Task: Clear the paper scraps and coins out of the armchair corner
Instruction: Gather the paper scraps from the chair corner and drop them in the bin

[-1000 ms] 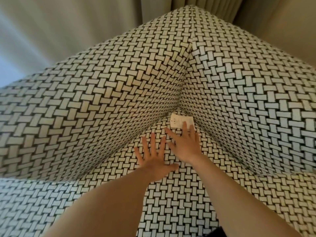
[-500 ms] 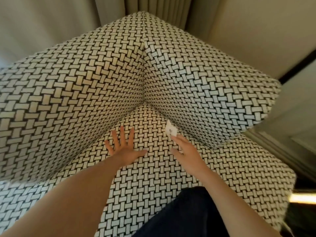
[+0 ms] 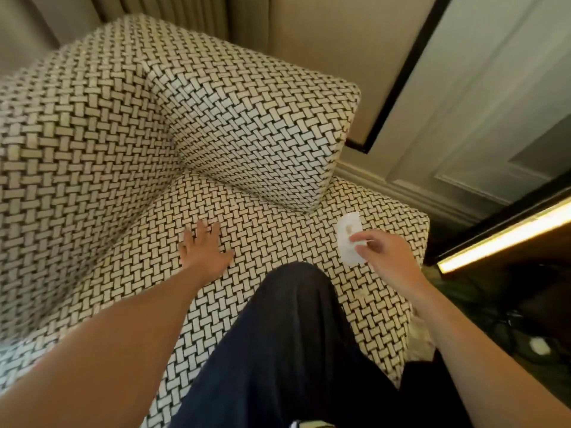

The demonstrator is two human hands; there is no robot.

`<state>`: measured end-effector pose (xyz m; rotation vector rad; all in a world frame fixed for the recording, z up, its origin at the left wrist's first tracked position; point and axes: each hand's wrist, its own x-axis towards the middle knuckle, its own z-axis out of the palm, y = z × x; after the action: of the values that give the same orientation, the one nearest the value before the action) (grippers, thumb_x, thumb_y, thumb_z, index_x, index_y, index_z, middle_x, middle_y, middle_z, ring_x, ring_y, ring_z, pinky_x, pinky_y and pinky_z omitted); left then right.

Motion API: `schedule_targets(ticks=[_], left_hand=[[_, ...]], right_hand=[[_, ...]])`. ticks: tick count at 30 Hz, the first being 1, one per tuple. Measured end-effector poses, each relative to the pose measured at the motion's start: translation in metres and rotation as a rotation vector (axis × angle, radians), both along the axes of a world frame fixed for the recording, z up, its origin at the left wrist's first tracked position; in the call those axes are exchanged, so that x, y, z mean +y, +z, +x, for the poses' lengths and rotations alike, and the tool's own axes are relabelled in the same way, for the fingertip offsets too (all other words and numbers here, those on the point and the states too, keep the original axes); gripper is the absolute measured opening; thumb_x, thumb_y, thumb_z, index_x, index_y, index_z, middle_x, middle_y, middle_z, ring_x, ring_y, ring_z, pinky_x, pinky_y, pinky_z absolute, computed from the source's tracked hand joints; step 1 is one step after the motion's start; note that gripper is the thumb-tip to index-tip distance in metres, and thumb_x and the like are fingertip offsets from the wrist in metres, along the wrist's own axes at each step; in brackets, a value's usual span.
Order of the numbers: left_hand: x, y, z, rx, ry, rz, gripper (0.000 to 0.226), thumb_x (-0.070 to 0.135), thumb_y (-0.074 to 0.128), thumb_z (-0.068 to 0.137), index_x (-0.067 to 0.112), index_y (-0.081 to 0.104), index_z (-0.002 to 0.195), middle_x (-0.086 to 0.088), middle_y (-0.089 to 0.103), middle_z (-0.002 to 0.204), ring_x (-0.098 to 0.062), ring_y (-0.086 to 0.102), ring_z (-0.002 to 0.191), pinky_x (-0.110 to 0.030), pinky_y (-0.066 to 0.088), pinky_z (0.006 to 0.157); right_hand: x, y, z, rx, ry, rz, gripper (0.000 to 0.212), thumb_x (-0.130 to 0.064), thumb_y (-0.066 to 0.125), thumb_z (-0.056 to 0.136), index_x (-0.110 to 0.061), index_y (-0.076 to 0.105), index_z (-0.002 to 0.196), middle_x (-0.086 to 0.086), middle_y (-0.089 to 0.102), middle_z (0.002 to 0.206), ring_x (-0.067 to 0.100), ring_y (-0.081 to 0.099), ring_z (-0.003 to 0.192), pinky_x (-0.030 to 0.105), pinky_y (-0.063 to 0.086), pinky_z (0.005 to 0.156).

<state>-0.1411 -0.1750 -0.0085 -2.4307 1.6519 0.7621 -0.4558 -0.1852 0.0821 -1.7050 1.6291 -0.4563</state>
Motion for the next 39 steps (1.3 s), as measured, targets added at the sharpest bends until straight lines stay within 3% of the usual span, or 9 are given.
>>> schedule_targets(ticks=[8, 13, 17, 23, 26, 30, 33, 36, 39], left_hand=[[0.015, -0.003, -0.054, -0.066, -0.533, 0.023, 0.082, 0.053, 0.042, 0.092, 0.028, -0.011, 0.149, -0.003, -0.022, 0.156, -0.033, -0.020, 0.142, -0.051, -0.003, 0.117], [0.016, 0.003, -0.061, -0.076, -0.514, 0.052, 0.089, 0.049, 0.049, 0.091, 0.023, -0.012, 0.149, -0.004, -0.022, 0.156, -0.032, -0.021, 0.142, -0.049, -0.002, 0.117], [0.014, 0.005, -0.062, -0.019, -0.470, 0.020, 0.083, 0.042, 0.052, 0.092, 0.024, -0.004, 0.151, -0.002, -0.017, 0.157, -0.030, -0.017, 0.143, -0.049, 0.001, 0.118], [0.000, 0.015, -0.074, 0.119, -0.349, -0.105, 0.055, 0.033, 0.052, 0.095, 0.018, 0.034, 0.145, -0.008, 0.026, 0.154, -0.030, 0.019, 0.143, -0.041, 0.018, 0.116], [-0.014, 0.030, -0.086, 0.280, -0.371, -0.134, 0.039, 0.016, 0.054, 0.094, 0.015, 0.051, 0.133, -0.006, 0.051, 0.138, -0.022, 0.046, 0.128, -0.037, 0.034, 0.108], [-0.030, 0.053, -0.113, 0.404, -0.379, -0.100, 0.028, 0.018, 0.053, 0.094, 0.018, 0.060, 0.121, -0.003, 0.060, 0.125, -0.017, 0.054, 0.114, -0.033, 0.042, 0.099], [-0.038, 0.067, -0.145, 0.468, -0.378, -0.127, 0.027, 0.025, 0.050, 0.096, 0.020, 0.060, 0.120, -0.002, 0.059, 0.126, -0.014, 0.053, 0.113, -0.023, 0.039, 0.088], [-0.036, 0.076, -0.197, 0.556, -0.478, -0.084, 0.027, 0.027, 0.049, 0.096, 0.022, 0.059, 0.121, -0.001, 0.058, 0.124, -0.011, 0.055, 0.100, -0.015, 0.042, 0.070], [-0.025, 0.080, -0.246, 0.620, -0.581, -0.002, 0.029, 0.027, 0.048, 0.097, 0.020, 0.057, 0.123, 0.001, 0.058, 0.121, -0.010, 0.055, 0.096, -0.010, 0.038, 0.063]], right_hand=[[0.052, -0.049, -0.046, 0.037, -0.129, 0.081, 0.038, -0.016, 0.070, 0.082, -0.020, 0.059, 0.118, -0.005, 0.055, 0.126, 0.005, 0.047, 0.109, 0.024, 0.040, 0.096], [0.063, -0.066, -0.033, 0.009, -0.006, 0.082, 0.052, -0.009, 0.068, 0.082, -0.021, 0.052, 0.131, -0.005, 0.052, 0.133, 0.007, 0.047, 0.121, 0.010, 0.029, 0.096], [0.067, -0.083, -0.017, 0.068, -0.113, -0.059, 0.040, -0.004, 0.061, 0.087, -0.015, 0.058, 0.126, 0.001, 0.059, 0.128, 0.014, 0.052, 0.121, 0.014, 0.029, 0.099], [0.071, -0.093, -0.006, 0.078, -0.172, -0.150, 0.037, 0.002, 0.057, 0.085, -0.014, 0.062, 0.118, 0.004, 0.063, 0.118, 0.019, 0.054, 0.113, 0.023, 0.035, 0.099], [0.072, -0.087, -0.009, -0.005, -0.247, -0.120, 0.033, -0.001, 0.059, 0.086, -0.014, 0.063, 0.117, 0.003, 0.062, 0.120, 0.016, 0.055, 0.114, 0.018, 0.036, 0.097], [0.072, -0.068, -0.032, -0.149, -0.418, -0.016, 0.033, -0.001, 0.062, 0.084, -0.015, 0.063, 0.114, -0.004, 0.057, 0.115, 0.007, 0.047, 0.107, 0.019, 0.034, 0.096], [0.072, -0.056, -0.053, -0.263, -0.568, 0.088, 0.035, -0.005, 0.064, 0.083, -0.026, 0.062, 0.111, -0.011, 0.046, 0.113, 0.011, 0.044, 0.113, 0.036, 0.042, 0.101], [0.079, -0.042, -0.081, -0.675, -0.872, 0.235, 0.036, 0.001, 0.060, 0.085, -0.024, 0.060, 0.112, -0.007, 0.048, 0.105, 0.016, 0.054, 0.097, 0.029, 0.054, 0.071], [0.087, -0.042, -0.108, -0.998, -1.081, 0.311, 0.037, 0.004, 0.058, 0.086, -0.014, 0.058, 0.119, 0.006, 0.053, 0.109, 0.020, 0.059, 0.097, 0.026, 0.055, 0.067]])
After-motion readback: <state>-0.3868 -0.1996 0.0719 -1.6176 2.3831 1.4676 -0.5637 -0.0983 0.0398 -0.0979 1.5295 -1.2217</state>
